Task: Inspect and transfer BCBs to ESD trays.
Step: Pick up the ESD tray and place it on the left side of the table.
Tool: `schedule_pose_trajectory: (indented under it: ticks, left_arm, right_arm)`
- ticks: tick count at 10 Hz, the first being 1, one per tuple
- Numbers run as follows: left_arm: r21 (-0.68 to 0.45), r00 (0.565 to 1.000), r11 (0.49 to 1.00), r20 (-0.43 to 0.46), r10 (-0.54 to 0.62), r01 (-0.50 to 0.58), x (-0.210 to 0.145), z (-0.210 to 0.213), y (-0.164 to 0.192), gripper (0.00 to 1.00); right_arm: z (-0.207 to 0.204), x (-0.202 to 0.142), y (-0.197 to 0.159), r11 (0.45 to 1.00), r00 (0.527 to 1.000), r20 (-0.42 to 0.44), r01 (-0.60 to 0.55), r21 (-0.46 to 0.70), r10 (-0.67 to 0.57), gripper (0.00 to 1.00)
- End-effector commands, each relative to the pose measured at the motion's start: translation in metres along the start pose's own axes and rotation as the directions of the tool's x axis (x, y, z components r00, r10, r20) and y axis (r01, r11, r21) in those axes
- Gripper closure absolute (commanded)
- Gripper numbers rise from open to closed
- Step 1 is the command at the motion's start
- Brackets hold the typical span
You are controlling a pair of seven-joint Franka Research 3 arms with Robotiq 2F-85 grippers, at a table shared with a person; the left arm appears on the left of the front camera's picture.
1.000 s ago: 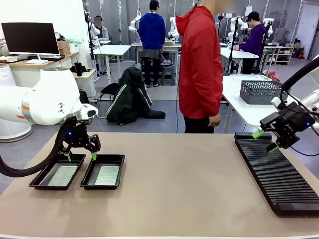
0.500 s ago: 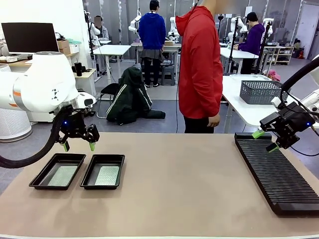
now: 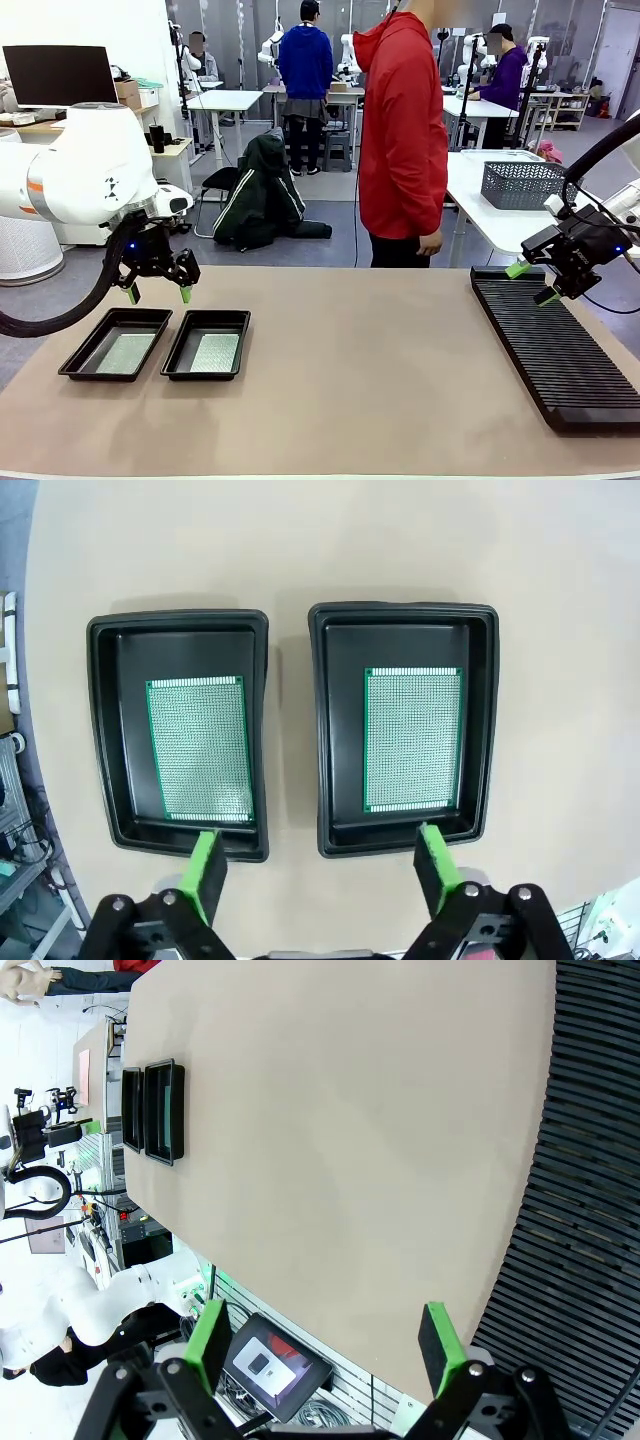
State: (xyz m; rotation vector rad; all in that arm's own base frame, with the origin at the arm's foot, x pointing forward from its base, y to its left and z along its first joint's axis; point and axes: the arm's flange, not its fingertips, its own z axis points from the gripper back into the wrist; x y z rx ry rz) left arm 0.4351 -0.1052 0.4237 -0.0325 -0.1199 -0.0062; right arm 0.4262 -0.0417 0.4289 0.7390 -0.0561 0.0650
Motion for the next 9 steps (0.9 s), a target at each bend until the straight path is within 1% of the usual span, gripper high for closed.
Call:
schedule_pose_trajectory:
  ticks: [1, 9]
  left_arm:
    - [0.0, 1.0, 1.0, 0.003, 0.002, -0.002, -0.0011, -0.0013, 0.0011, 0.0]
    - [0.0, 1.0, 1.0, 0.003, 0.002, -0.002, -0.0011, -0.0013, 0.0011, 0.0]
  right_arm:
    - [-0.0006, -0.0011, 0.0017, 1.0, 1.0, 0.006, 0.013, -0.002, -0.013, 0.0]
    - [-0.0006, -0.0011, 0.0017, 1.0, 1.0, 0.006, 0.013, -0.002, -0.013, 0.0]
